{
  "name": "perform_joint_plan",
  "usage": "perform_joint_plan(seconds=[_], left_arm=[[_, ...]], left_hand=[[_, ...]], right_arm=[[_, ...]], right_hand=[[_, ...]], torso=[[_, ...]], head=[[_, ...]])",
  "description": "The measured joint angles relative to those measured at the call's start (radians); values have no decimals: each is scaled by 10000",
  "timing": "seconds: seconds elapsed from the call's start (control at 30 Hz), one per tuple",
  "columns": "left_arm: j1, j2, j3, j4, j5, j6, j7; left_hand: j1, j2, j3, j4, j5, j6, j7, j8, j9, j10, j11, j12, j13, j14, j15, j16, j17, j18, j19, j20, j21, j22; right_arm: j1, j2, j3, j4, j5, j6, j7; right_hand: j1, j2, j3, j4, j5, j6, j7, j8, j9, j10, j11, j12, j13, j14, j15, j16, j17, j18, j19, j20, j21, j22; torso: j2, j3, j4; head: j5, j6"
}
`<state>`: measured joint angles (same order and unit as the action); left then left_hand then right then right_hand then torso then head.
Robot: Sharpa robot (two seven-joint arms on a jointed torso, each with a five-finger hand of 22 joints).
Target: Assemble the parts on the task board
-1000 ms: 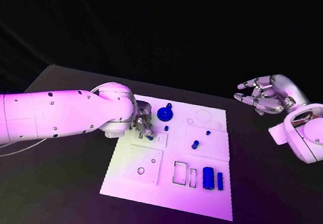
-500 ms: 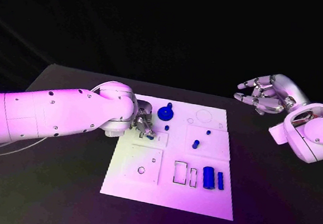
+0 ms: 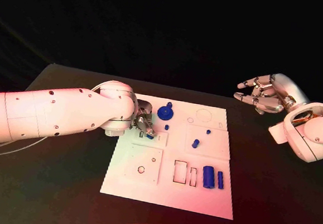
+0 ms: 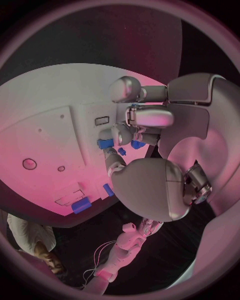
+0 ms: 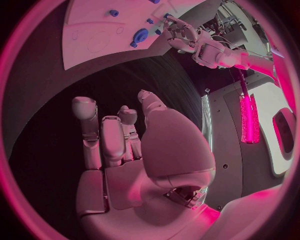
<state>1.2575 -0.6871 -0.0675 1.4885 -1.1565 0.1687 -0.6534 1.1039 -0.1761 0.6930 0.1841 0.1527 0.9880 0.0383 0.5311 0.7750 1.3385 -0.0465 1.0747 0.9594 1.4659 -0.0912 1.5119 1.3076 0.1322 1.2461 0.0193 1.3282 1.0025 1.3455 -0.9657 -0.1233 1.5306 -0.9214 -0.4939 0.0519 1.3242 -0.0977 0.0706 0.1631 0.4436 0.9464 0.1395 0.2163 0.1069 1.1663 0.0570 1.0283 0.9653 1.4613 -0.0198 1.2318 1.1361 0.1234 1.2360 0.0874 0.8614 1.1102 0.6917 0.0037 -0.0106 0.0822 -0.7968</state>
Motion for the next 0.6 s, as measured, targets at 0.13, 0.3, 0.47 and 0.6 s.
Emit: perform_joint_plan(seconds=[0.13, 0.3, 0.47, 0.6], left_arm=[[1, 13, 1, -15, -4, 27, -7], [1, 29, 2, -43, -6, 56, -10], [-3, 44, -2, -86, -7, 88, -13], [-17, 58, -18, -106, -7, 126, -17]], left_hand=[[-105, -12, 163, -226, -20, 17, -16, 4, -37, 34, -29, 98, 72, 0, 0, 0, 5, -153, 68, 3, 0, 57], [-298, 58, -8, -134, -20, 93, -93, 89, -80, 85, -80, 138, 94, 0, 0, 0, 5, -153, 103, -32, 41, 66], [-501, 131, -503, 130, -20, 239, -238, 143, -142, 184, -116, 214, 141, 0, 0, 0, 4, -153, 103, -32, 40, 106], [-653, 238, -893, 312, -17, 360, -283, 225, -193, 152, -84, 284, 187, 0, 0, 0, 4, -154, 140, -69, 40, 140]], right_arm=[[0, -4, 0, 0, 0, 3, 0], [-1, -10, 0, 0, 0, 4, 1], [-1, -12, 0, 5, 0, 4, 3], [-1, -13, 0, 8, 0, 4, 5]], right_hand=[[0, 0, 0, 0, 0, 0, 0, 0, 0, 0, 1, 0, 0, 0, 0, 0, 0, 0, 0, 0, 0, 0], [0, 0, -15, 72, 0, -1, -1, 0, -9, 1, 2, 0, -9, 0, 0, 0, 0, 0, 0, 0, -38, -14], [-4, -4, -56, 112, 0, -1, -1, 0, -10, 3, 3, 0, -19, 0, 0, 0, 0, 0, 0, 0, -38, -14], [-54, -54, -79, 144, 0, -2, -2, 40, -10, 4, 5, 0, -19, 0, 0, 0, 0, 0, 0, 0, -38, -14]], torso=[[-5, -1, -3], [-8, -2, -3], [-12, -2, 0], [-12, -4, 2]], head=[[-14, -3], [-28, -2], [-33, 11], [-34, 23]])
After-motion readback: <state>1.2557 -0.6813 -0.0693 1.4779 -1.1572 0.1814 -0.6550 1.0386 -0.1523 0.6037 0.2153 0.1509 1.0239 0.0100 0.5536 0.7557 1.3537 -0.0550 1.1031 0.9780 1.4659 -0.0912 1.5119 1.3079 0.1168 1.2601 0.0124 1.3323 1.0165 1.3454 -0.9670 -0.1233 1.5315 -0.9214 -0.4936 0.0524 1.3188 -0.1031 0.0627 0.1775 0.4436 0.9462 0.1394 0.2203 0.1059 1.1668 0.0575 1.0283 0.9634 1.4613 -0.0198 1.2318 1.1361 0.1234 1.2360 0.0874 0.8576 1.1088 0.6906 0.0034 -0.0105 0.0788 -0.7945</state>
